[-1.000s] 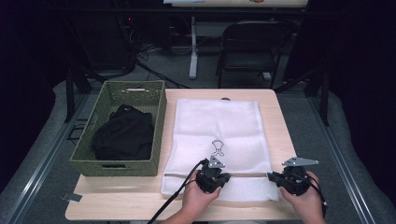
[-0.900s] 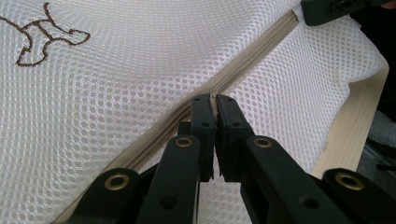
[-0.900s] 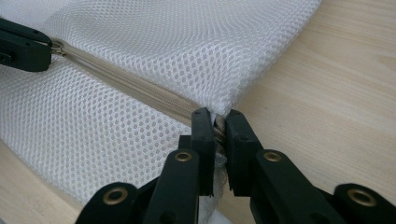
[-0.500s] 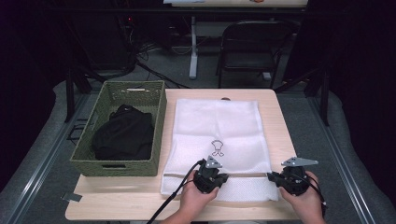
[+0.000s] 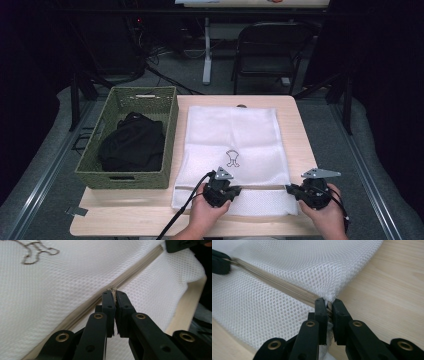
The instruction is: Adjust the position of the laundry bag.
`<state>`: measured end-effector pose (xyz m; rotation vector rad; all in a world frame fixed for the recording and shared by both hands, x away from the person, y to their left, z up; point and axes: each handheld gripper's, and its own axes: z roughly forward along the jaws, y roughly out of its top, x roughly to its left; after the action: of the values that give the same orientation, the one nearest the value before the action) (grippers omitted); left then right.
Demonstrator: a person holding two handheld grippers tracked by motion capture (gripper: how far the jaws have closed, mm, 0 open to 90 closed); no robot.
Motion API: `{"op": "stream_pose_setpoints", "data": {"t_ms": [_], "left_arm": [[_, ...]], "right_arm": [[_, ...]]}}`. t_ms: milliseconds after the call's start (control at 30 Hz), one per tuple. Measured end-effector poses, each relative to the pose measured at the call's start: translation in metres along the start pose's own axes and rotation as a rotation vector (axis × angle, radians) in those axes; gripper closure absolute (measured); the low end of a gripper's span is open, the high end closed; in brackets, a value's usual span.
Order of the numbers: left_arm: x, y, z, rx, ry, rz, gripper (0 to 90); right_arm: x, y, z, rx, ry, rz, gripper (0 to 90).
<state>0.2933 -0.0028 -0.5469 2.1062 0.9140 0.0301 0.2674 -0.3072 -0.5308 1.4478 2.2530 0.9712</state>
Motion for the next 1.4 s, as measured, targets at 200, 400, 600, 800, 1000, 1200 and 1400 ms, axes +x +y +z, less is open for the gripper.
{"op": "stream_pose_setpoints", "data": {"t_ms": [200, 400, 600, 800, 1000, 1200, 1400], "left_arm": [[0.005, -0.002, -0.003, 0.002, -0.015, -0.028, 87.0], [0.011, -0.006, -0.008, 0.011, 0.011, -0.034, 87.0], [0.016, -0.009, -0.016, 0.012, 0.037, -0.034, 87.0], [0.02, -0.013, -0.02, 0.024, 0.044, -0.039, 87.0], [0.021, -0.013, -0.021, 0.029, 0.045, -0.032, 87.0], [0.021, -0.015, -0.021, 0.027, 0.045, -0.032, 87.0], [0.027, -0.02, -0.027, 0.034, 0.07, -0.04, 87.0]], "right_arm": [[-0.002, 0.0, 0.0, -0.003, -0.009, 0.005, 83.9], [-0.005, -0.002, 0.0, 0.001, -0.019, 0.012, 83.9], [-0.005, -0.003, 0.0, 0.006, -0.023, 0.008, 83.9], [-0.008, -0.004, 0.001, -0.001, -0.012, 0.02, 83.7], [-0.007, -0.003, 0.001, -0.003, -0.017, 0.013, 83.7], [-0.007, -0.003, 0.001, 0.003, -0.012, 0.014, 83.7], [-0.01, -0.004, 0.0, -0.005, -0.035, 0.022, 83.8]]}}
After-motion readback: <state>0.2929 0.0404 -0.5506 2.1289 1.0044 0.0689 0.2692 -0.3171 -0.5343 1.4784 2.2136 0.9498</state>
